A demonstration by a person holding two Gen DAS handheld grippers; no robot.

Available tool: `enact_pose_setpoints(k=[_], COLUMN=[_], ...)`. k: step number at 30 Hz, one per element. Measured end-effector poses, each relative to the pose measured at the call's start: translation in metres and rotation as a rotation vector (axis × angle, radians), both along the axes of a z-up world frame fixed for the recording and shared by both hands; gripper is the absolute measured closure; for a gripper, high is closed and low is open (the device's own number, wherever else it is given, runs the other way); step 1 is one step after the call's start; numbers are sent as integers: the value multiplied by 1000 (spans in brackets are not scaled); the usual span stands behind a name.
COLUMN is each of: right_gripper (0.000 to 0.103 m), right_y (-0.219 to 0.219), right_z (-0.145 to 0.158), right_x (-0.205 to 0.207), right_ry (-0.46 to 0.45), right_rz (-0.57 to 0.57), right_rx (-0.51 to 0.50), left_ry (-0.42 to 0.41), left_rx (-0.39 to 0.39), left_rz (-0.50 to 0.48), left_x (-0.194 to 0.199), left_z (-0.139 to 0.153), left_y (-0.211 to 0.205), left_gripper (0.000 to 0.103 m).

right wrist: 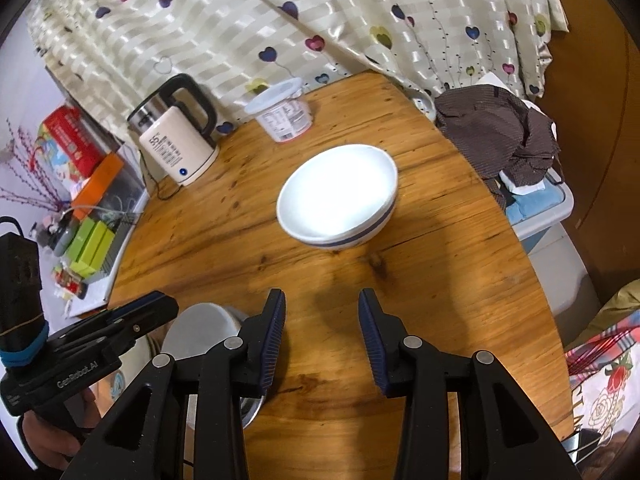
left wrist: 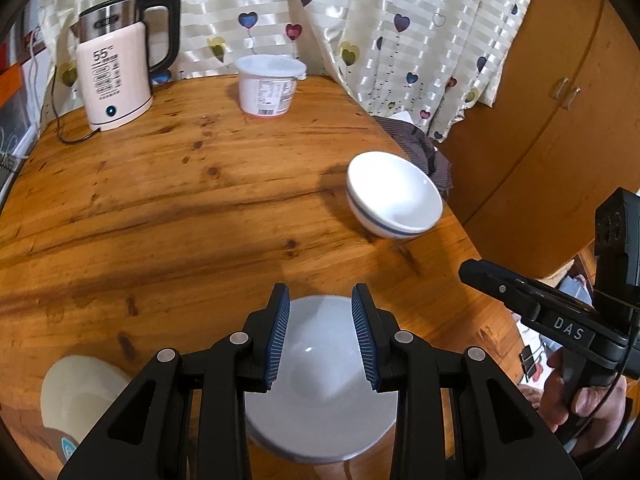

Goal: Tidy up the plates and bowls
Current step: 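Move both tools toward the remaining white blue-striped bowl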

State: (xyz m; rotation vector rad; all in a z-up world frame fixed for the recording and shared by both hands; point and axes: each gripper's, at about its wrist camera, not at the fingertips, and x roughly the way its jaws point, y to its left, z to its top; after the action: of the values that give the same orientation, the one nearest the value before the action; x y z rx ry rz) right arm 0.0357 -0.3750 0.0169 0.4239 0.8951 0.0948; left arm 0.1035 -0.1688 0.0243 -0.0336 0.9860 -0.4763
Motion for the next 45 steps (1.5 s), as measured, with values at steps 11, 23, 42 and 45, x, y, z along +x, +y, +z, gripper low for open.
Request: enact_pose_setpoints(k=[11,23,42,45], right_gripper=[66,66,71,72], right_y=[-23,-37,-54,-53], right_z=[-5,-6,-23,-25], right_x=[14,35,69,74], right_ry=[-1,-15,12,16], right_rz=[-41,-57,-74,-69], right_rx=[16,24,41,43], left_ry=[12,93,200,208], left_rx=[-11,-65,-110,-115], left_rz=[-37,-54,-57,-61], left_x=[22,56,103,107], left_z=[3,-1,-24,-27], left_y=[-23,-43,-70,-72], left_gripper=[69,69,69,70])
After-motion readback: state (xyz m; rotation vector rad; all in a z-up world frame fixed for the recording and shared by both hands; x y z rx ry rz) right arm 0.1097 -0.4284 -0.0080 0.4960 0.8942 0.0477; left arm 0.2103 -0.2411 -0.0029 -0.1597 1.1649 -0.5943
